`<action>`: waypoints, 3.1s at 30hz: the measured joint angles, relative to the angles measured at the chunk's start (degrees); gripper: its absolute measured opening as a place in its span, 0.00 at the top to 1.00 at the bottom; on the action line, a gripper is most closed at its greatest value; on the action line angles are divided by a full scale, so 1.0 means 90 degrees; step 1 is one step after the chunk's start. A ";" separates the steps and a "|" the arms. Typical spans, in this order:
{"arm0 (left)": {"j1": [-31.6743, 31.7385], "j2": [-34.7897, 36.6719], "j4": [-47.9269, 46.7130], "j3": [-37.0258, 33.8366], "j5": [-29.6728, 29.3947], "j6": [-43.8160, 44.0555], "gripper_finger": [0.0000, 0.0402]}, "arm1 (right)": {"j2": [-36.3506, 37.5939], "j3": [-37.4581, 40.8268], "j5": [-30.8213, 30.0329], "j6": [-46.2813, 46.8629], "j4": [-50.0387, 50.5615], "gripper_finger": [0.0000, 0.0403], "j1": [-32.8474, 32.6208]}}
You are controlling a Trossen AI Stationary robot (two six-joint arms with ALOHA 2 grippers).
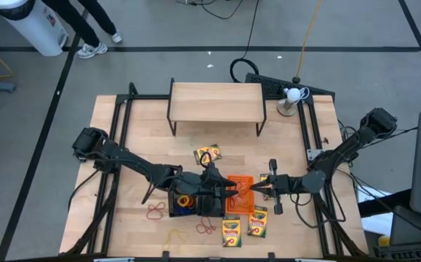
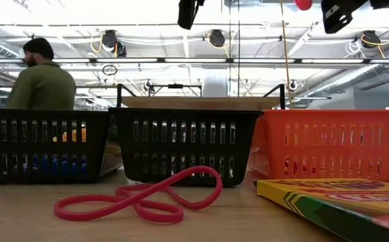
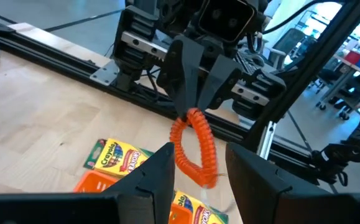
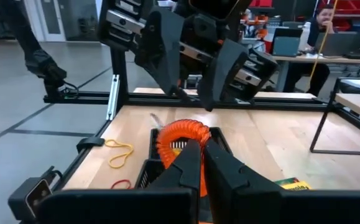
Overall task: Pick & Place Office Desk Supplies
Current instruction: Put the orange spring keychain into the left black bin
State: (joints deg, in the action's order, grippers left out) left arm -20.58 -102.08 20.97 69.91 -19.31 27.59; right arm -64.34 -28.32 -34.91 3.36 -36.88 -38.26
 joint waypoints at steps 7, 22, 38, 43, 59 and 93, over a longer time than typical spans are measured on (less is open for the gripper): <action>0.0000 0.0000 0.0017 0.0000 0.0000 0.0108 0.64 | 0.0000 0.0000 0.0256 -0.0063 -0.0019 1.00 0.0274; 0.0167 -0.0850 0.0825 0.0154 0.0599 0.0357 0.64 | -0.0091 -0.0002 0.0910 -0.0215 -0.0327 1.00 0.0500; 0.0190 -0.0916 -0.0023 0.0804 0.1197 -0.0169 0.82 | -0.0328 -0.0002 0.1075 -0.0114 -0.0471 1.00 0.0704; 0.0108 -0.0903 -0.0254 0.0804 0.1202 -0.0043 0.96 | -0.0323 -0.0002 0.1058 -0.0115 -0.0437 1.00 0.0702; 0.0224 -0.0755 -0.0851 0.0798 0.1304 -0.0495 0.97 | -0.0322 -0.0002 0.2233 -0.0393 -0.0307 0.73 0.0683; -0.1523 0.1550 -0.8077 0.0792 0.0754 0.3143 0.97 | 0.1375 -0.0002 0.1374 -0.0860 0.0572 0.51 0.0673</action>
State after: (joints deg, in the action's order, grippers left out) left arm -34.28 -88.14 -51.72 77.03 -12.53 55.87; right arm -51.96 -28.34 -22.54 -4.38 -31.73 -32.21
